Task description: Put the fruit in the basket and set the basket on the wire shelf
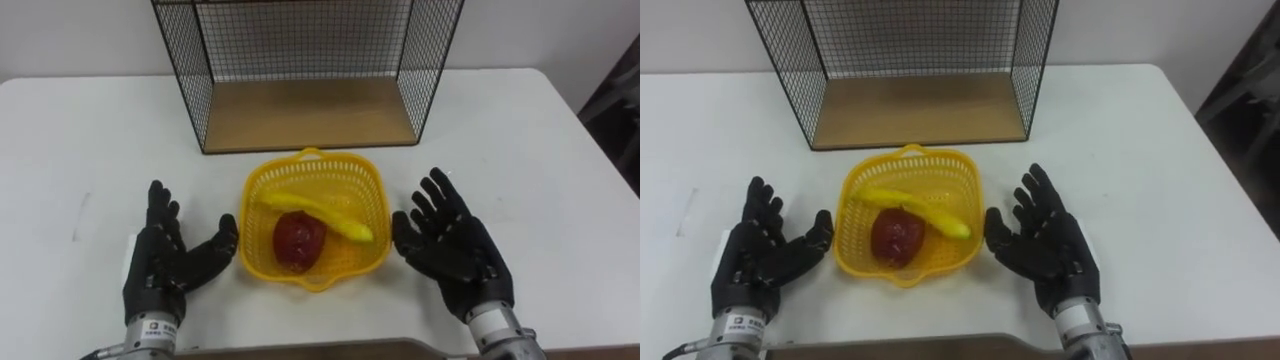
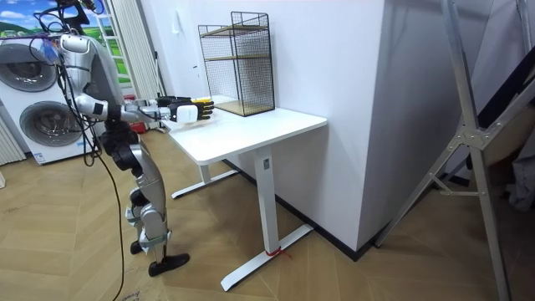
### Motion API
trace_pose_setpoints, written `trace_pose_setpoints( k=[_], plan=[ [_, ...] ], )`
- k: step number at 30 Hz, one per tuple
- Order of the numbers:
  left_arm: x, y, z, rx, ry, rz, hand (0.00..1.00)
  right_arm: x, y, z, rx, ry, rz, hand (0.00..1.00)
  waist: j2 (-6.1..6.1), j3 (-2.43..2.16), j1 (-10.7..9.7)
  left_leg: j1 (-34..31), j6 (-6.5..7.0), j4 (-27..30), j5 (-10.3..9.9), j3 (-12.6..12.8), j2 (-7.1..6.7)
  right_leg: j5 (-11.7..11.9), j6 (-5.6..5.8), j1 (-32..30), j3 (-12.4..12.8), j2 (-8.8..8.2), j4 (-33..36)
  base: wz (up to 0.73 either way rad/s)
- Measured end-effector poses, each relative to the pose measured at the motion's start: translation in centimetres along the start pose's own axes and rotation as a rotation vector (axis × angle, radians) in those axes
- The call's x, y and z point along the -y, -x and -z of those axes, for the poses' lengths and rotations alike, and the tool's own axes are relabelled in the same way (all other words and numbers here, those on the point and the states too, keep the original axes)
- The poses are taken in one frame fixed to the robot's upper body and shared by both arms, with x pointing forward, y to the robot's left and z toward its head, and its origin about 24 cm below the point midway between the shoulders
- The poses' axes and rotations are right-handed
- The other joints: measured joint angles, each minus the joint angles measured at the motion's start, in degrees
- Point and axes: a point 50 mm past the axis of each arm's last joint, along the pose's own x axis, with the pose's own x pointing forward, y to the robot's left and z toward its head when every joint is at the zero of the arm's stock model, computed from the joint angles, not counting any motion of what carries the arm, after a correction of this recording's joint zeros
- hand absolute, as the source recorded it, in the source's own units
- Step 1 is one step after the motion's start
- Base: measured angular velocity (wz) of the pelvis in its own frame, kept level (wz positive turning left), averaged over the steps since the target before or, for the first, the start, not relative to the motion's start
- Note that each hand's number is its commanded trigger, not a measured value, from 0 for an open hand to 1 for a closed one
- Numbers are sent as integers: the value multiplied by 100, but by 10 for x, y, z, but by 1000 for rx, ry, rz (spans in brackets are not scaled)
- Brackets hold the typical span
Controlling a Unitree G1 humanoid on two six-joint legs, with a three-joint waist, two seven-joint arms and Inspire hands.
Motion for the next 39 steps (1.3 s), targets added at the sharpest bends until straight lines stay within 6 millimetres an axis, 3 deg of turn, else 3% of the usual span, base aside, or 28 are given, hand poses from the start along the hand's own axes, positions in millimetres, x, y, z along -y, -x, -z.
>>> trace_pose_setpoints(
  k=[18,27,39],
  plan=[
    [-5,-3,-1,0,142,-2,0,-11,-3,5,-16,-117,-56,0,-43,19,24,15,1,-22,-1,31,-5,-6,4,-45,36,7,77,-1],
    [-6,-1,1,-6,302,-15,0,-15,1,26,-99,-360,-60,0,-69,12,25,97,2,-58,-1,36,-6,-6,6,43,4,-7,53,0],
    [-1,1,4,-14,386,-10,0,-19,1,30,-85,-519,-66,0,50,-20,25,105,6,-90,1,37,-5,-6,6,26,-13,-6,48,0]
  ],
)
